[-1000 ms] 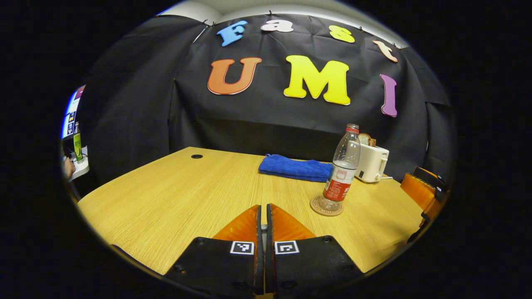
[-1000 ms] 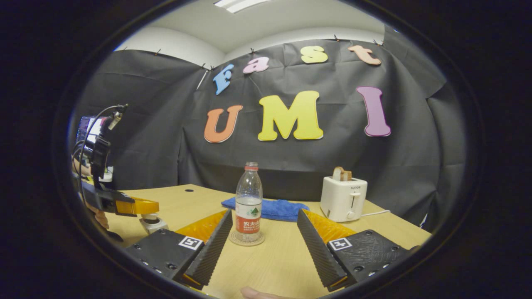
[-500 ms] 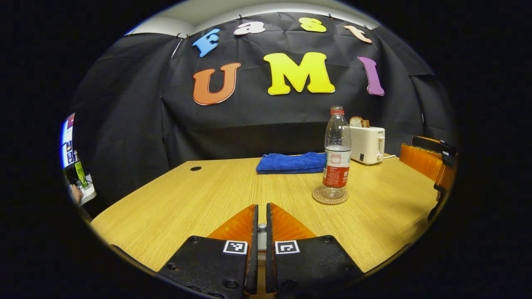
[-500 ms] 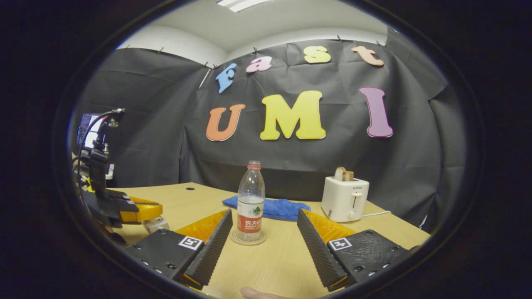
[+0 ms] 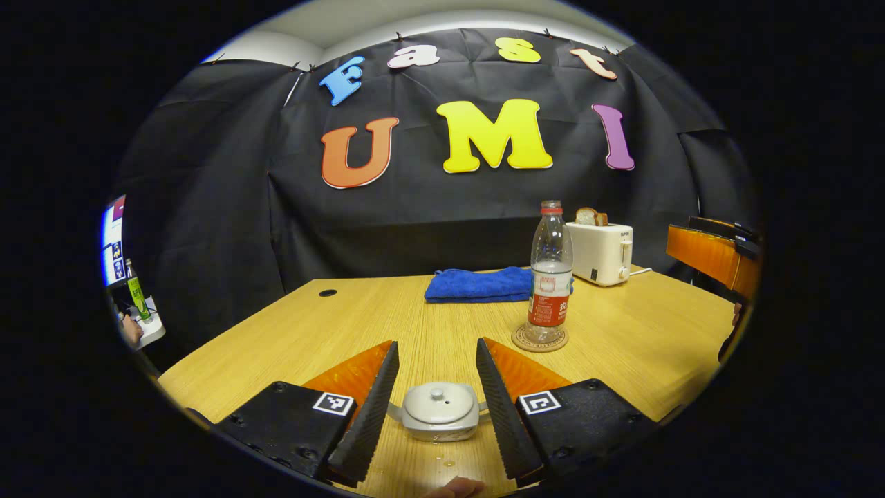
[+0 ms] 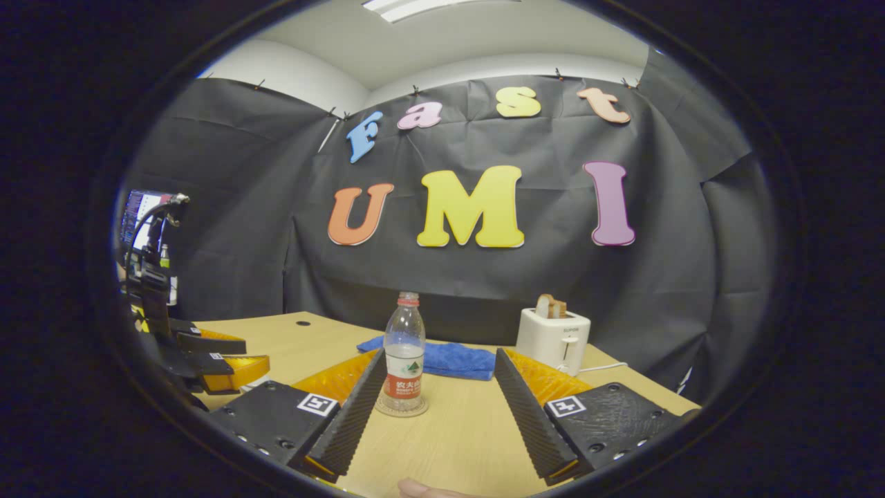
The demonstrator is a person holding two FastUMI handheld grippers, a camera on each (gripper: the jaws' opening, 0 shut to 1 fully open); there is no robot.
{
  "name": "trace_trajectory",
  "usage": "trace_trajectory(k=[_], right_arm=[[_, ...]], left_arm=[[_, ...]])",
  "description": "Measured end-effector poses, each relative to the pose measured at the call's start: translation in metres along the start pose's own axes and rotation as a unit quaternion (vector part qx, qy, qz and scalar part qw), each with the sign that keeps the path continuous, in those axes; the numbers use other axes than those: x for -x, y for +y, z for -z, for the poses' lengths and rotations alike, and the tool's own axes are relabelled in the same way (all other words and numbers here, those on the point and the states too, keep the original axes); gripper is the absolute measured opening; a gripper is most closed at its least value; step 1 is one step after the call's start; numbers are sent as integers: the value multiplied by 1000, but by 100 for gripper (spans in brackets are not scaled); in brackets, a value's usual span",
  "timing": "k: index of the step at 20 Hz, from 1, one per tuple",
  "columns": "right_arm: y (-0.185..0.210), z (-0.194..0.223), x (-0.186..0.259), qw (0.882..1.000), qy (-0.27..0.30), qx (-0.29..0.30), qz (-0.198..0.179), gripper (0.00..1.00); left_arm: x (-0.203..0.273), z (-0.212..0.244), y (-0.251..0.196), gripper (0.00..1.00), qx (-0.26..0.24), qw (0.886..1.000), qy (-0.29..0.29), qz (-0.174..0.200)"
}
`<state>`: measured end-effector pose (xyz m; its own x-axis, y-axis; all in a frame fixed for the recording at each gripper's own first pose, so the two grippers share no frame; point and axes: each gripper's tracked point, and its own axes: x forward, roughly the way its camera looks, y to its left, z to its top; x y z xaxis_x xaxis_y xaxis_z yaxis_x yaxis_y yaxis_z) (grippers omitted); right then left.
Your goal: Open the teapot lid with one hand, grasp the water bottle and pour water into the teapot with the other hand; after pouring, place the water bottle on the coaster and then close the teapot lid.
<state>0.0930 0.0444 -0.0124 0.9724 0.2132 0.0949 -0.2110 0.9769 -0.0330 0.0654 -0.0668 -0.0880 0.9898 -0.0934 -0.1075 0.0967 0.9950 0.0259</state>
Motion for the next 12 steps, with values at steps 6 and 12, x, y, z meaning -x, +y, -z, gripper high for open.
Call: trace_trajectory(k=[6,12], right_arm=[[-21,-41,50,997,4,-22,69,94],[-29,-60,110,993,10,-11,117,94]], left_arm=[[57,-64,10,90,-4,999,-43,1],[105,-95,16,96,21,998,-67,8]])
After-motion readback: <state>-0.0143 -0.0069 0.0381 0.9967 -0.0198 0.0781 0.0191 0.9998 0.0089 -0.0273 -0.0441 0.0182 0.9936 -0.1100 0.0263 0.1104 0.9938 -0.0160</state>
